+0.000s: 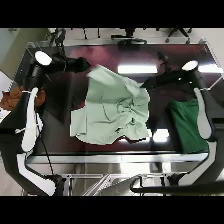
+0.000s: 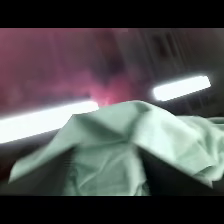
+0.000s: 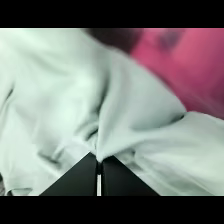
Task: Fold the shirts.
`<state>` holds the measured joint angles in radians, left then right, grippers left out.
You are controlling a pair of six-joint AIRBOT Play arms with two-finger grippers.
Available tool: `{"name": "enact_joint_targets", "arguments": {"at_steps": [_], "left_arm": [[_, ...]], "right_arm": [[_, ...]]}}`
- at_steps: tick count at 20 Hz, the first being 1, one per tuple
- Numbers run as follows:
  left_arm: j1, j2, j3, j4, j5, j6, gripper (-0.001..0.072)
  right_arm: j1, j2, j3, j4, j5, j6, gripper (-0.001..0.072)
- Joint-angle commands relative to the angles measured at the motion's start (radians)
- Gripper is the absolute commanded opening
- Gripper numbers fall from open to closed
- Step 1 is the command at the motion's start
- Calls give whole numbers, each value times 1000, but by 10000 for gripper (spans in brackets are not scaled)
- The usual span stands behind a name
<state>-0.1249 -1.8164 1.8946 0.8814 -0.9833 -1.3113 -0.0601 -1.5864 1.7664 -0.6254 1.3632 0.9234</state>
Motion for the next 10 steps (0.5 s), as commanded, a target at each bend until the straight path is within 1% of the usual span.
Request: {"name": "enact_joint_targets", "arguments": {"at_steps": [1,2,3,4,6,7,8,10], "left_arm": [[26,-46,3,-143,-40,0,696],[49,-20,3,-198,-84,0,696],[77,15,3,-219,-147,0,696],[105,52,3,-214,-227,-15,695],[140,117,-2,-134,-411,-91,694],[140,156,-31,-74,-479,-128,644],[137,204,-90,-10,-526,-149,636],[109,312,-261,72,-554,-164,637]], "right_arm": [[-1,-90,3,-7,-40,8,117],[-11,-84,13,-9,-33,8,327],[-26,-74,26,-11,-14,8,445],[-49,-59,35,-13,5,7,507],[-102,-31,36,-57,6,4,513],[-125,-27,36,-87,6,5,555],[-142,-28,32,-109,6,8,652],[-149,-43,30,-161,6,8,651]]}}
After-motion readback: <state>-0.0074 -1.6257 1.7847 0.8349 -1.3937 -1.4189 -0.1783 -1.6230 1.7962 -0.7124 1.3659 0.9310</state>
